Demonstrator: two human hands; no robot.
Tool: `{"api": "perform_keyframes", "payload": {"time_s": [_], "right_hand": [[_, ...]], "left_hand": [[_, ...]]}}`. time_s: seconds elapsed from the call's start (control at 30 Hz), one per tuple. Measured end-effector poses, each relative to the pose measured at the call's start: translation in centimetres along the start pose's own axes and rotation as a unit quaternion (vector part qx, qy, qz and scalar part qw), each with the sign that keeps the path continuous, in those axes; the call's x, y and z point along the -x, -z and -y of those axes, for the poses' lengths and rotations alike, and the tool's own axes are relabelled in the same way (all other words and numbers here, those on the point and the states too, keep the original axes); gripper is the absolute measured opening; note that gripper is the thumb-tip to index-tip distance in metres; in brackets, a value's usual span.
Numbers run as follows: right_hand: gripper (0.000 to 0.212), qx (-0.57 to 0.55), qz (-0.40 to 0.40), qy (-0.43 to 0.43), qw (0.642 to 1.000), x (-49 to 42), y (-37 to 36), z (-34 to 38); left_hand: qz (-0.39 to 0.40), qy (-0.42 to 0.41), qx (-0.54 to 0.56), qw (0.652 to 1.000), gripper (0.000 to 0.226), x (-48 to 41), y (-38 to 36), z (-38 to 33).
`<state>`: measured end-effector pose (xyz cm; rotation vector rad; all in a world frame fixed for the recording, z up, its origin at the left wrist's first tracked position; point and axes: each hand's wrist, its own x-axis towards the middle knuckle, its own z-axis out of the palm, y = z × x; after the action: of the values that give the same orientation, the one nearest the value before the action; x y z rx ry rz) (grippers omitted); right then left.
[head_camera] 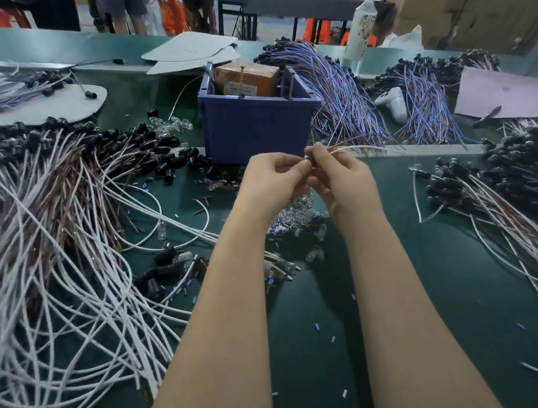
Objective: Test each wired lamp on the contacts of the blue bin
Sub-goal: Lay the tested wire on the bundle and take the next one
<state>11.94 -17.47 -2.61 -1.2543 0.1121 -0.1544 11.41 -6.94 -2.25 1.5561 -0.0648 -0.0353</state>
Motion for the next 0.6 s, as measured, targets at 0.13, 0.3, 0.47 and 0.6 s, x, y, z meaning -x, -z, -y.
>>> {"api": "perform_keyframes", "payload": {"time_s": [0.13,0.3,0.47,0.6], "right_hand": [[0.018,0.016,0.022,-0.009,1.0,-0.05,0.39,-0.2],[0.019,-0.03,0.028,-0.02,0.999,-0.08,0.2,-0.07],[0.021,-0.074,0.013,-0.016,0.997,-0.16,-0.19,-0.33],[0.021,-0.079,0.006,-0.018,0.997,-0.37,-0.38,-0.82]], "left_hand": [[-0.019,-0.013,-0.056,0.998,0.02,-0.25,0.08,0.26],[-0.031,-0.052,-0.16,0.985,0.023,-0.51,0.33,0.16],[-0.046,-0.068,-0.221,0.972,0.023,-0.53,0.15,-0.2],[-0.047,-0.055,-0.237,0.969,0.023,-0.5,-0.06,-0.03]]}}
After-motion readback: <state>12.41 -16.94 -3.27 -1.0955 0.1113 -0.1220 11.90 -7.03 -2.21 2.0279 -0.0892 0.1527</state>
